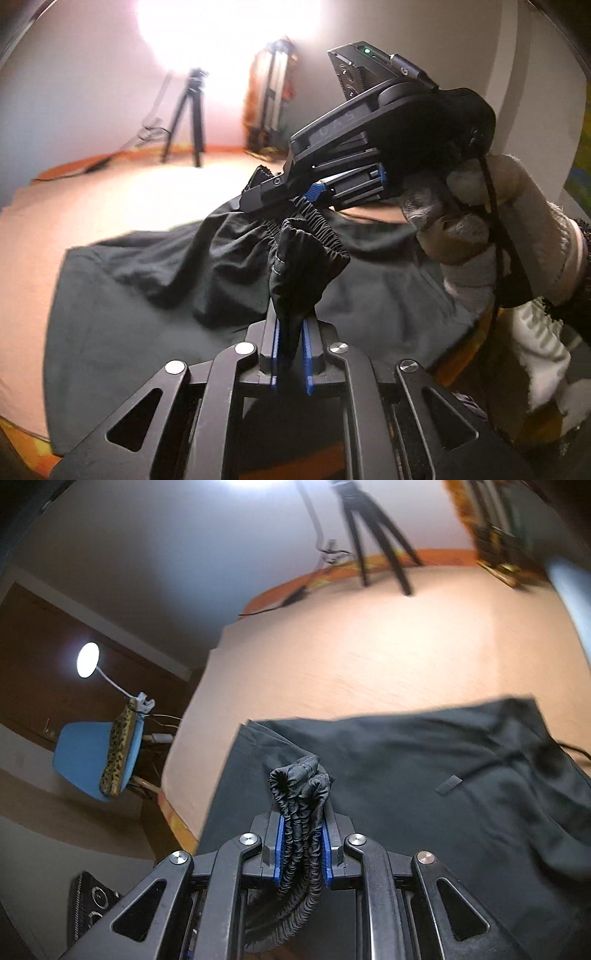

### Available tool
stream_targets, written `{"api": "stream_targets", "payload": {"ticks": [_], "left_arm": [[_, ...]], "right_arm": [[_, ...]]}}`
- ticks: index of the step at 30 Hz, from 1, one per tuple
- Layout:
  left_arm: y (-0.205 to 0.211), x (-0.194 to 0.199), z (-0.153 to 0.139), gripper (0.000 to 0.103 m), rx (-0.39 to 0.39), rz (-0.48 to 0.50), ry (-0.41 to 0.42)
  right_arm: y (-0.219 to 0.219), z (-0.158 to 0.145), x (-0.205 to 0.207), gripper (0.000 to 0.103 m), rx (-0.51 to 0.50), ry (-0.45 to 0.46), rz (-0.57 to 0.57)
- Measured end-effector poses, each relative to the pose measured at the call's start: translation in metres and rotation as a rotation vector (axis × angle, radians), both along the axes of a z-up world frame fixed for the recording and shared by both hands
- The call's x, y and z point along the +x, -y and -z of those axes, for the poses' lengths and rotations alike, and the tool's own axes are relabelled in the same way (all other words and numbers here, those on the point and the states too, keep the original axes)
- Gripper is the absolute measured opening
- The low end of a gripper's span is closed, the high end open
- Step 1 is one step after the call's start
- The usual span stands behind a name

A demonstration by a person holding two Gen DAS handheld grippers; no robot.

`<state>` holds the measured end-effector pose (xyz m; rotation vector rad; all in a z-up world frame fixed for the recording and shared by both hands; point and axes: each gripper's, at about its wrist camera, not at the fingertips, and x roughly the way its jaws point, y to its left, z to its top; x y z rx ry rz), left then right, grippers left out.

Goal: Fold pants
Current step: 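Carry the waistband over toward the cuffs with both tools, doubling the trousers, then lower the waistband onto the cuff end with the right tool and open it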

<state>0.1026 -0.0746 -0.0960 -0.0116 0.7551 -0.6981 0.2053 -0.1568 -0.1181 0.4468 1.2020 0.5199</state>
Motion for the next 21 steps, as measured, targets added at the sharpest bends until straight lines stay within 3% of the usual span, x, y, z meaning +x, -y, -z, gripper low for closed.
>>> {"api": "stream_targets", "payload": {"ticks": [5,8,12,16,19,21], "left_arm": [[0.007,-0.011,-0.008,0.025,-0.011,0.029,-0.037],[-0.016,-0.016,-0.013,0.029,-0.056,0.010,-0.040],[-0.059,-0.007,-0.011,0.030,-0.061,-0.111,-0.022],[-0.086,0.015,0.016,0.030,0.023,-0.217,-0.065],[-0.094,0.024,0.034,0.030,0.032,-0.239,-0.116],[-0.092,0.023,0.041,0.030,0.055,-0.239,-0.123]], "right_arm": [[0.037,0.019,-0.010,0.014,-0.020,-0.012,0.031],[0.051,0.028,-0.011,0.014,-0.021,-0.015,0.047],[0.072,0.044,-0.016,0.014,0.010,-0.037,0.071],[0.081,0.056,-0.019,0.015,0.044,-0.042,0.080],[0.083,0.060,-0.021,0.022,0.056,-0.040,0.086],[0.084,0.064,-0.021,0.036,0.066,-0.059,0.082]]}}
